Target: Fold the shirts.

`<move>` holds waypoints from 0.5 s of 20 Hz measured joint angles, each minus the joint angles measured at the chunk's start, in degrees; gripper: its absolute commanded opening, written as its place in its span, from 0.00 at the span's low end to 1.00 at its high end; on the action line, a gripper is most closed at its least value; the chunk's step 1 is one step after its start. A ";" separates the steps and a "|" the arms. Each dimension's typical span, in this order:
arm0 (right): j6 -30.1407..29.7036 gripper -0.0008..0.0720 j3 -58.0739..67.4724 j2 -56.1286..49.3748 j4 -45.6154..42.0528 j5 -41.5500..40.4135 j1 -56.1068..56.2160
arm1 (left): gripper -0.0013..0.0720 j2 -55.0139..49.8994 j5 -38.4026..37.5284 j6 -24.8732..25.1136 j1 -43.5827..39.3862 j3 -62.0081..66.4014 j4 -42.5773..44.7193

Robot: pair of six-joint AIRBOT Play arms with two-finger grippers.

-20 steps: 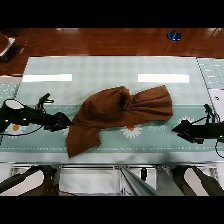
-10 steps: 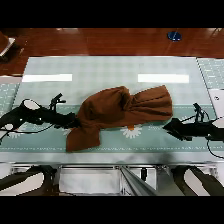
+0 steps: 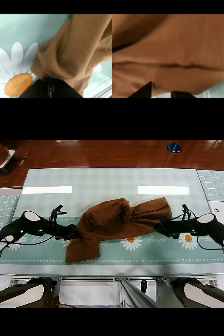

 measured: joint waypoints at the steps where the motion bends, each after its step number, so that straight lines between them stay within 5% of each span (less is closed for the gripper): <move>1: -0.09 0.04 1.46 -1.60 -0.04 -0.61 1.11 | 0.05 0.00 0.02 0.00 0.00 0.02 -0.07; 5: -1.97 0.04 9.75 -4.52 -1.22 1.05 4.68 | 0.05 0.37 0.26 0.00 0.35 3.34 -0.17; 10: -1.68 0.04 33.90 0.13 -7.10 9.42 5.92 | 0.05 5.62 -3.72 -0.07 3.19 22.38 -4.22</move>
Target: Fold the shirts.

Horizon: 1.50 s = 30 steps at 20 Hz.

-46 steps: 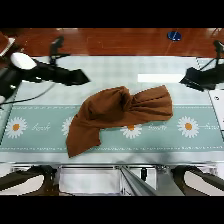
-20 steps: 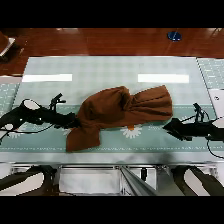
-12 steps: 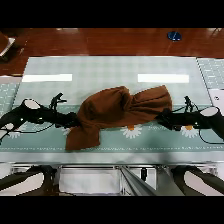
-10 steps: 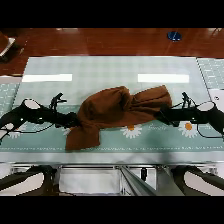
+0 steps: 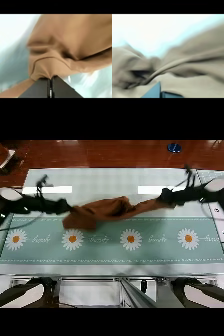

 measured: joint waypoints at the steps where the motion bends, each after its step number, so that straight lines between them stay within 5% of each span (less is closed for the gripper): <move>1: 0.76 0.04 6.38 1.51 -2.34 1.99 0.07 | 0.05 1.46 -0.46 -0.07 0.70 5.51 -0.83; 7: 2.45 0.04 34.97 13.44 -10.93 8.96 0.31 | 0.05 9.40 -1.51 -0.11 5.40 35.98 -2.67; 14: 2.62 0.04 43.21 28.74 -16.31 15.30 0.31 | 0.05 21.70 -1.79 -0.17 8.81 50.99 2.43; 22: 3.96 0.04 42.73 34.56 -17.07 24.06 0.31 | 0.05 30.56 -5.68 -0.85 9.22 51.23 9.55; 30: 4.17 0.04 24.09 32.96 -14.58 24.68 0.31 | 0.05 27.58 -8.61 -2.71 8.61 27.87 7.26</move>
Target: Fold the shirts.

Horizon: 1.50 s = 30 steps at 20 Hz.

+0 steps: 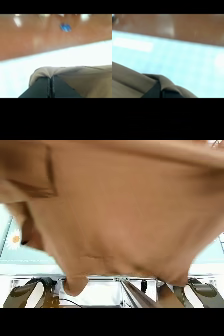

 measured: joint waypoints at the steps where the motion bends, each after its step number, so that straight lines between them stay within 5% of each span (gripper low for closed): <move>1: -0.28 0.04 -3.28 -1.36 0.09 -1.55 0.00 | 0.05 -1.64 1.20 0.26 -0.79 -3.58 -0.72; 7: -1.81 0.04 -11.32 -20.04 0.33 -13.51 -0.13 | 0.05 -19.12 15.37 2.43 -10.10 -13.77 -2.38; 13: -1.40 0.06 -1.62 -45.27 3.65 -20.59 -0.48 | 0.05 -37.81 29.31 0.76 -15.26 -11.67 -3.13; 14: -0.57 0.30 0.79 -48.92 4.46 -21.18 -0.48 | 0.12 -40.11 30.23 -0.04 -15.50 -10.71 -3.34; 15: 0.33 0.59 2.97 -52.15 5.33 -21.49 -0.48 | 0.42 -41.88 30.95 -0.76 -15.67 -9.84 -3.37; 16: 1.20 0.58 4.74 -54.66 6.16 -21.64 -0.50 | 0.72 -43.28 31.10 -1.57 -15.74 -8.96 -3.41; 20: 1.86 0.58 8.85 -58.82 7.87 -17.42 -2.97 | 0.71 -45.92 24.46 -2.82 -13.16 -4.74 0.85; 25: -3.17 0.58 7.26 -53.33 4.66 -3.74 -10.54 | 0.71 -45.72 3.56 -5.44 -1.25 -4.20 12.46; 30: -4.39 0.58 -18.23 -34.80 1.60 -8.28 -18.21 | 0.71 -36.79 -1.95 -3.54 11.58 -23.67 12.02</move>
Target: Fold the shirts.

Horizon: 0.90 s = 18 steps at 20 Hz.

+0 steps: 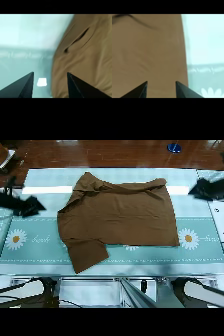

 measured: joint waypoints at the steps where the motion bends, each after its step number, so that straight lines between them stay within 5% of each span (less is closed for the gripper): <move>1: 0.20 0.58 -7.13 4.44 -0.13 -2.58 -1.77 | 0.71 1.92 0.26 0.92 2.40 -4.28 -1.38; 8: -1.36 0.58 -38.91 25.51 3.58 -8.46 -14.58 | 0.71 8.70 0.68 8.48 11.32 -21.11 -12.17; 18: -4.22 0.58 -46.97 30.56 10.84 -7.30 -17.42 | 0.71 4.98 4.85 7.93 2.23 -25.81 -14.43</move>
